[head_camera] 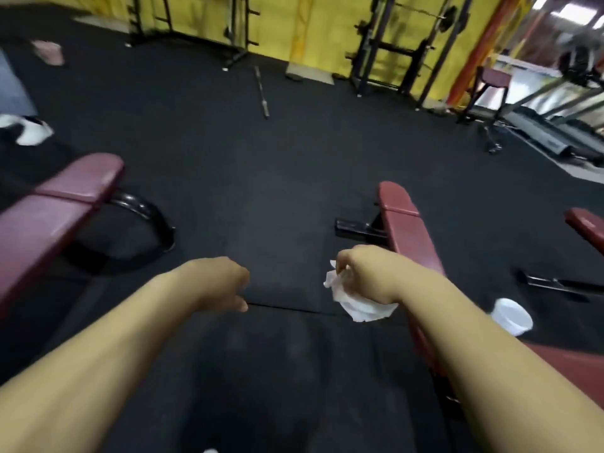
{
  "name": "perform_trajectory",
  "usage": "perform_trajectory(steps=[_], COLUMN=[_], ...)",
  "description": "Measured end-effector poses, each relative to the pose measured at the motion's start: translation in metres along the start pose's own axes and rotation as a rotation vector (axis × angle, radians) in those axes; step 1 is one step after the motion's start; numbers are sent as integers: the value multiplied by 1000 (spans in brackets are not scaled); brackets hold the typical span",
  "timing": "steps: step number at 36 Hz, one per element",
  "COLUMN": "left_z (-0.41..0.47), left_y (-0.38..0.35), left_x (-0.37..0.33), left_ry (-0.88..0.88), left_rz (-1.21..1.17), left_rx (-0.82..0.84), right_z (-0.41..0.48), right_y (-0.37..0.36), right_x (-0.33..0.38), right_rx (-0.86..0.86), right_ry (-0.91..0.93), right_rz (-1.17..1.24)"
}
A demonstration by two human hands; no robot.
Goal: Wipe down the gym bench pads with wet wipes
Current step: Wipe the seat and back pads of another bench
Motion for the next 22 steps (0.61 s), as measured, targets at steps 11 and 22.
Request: perform_trajectory(steps=[11,22], left_z=[7,41], left_y=[49,78], left_x=[165,273], left_ry=[231,425], left_rz=[-101,-218], left_rx=[-47,-8], right_z=[151,306], right_y=[45,60], right_x=[108,162], right_rx=[-11,10], right_ry=[267,430], right_rz=[-162,-209])
Point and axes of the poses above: each hand's wrist, its own z-axis towards the middle knuckle, its own y-axis out of the back of the hand, x = y × z, the point moved 6 cm from there along z, towards the middle knuckle, and after that the axes turned 12 degrees about -z, right-handed, at the moved point
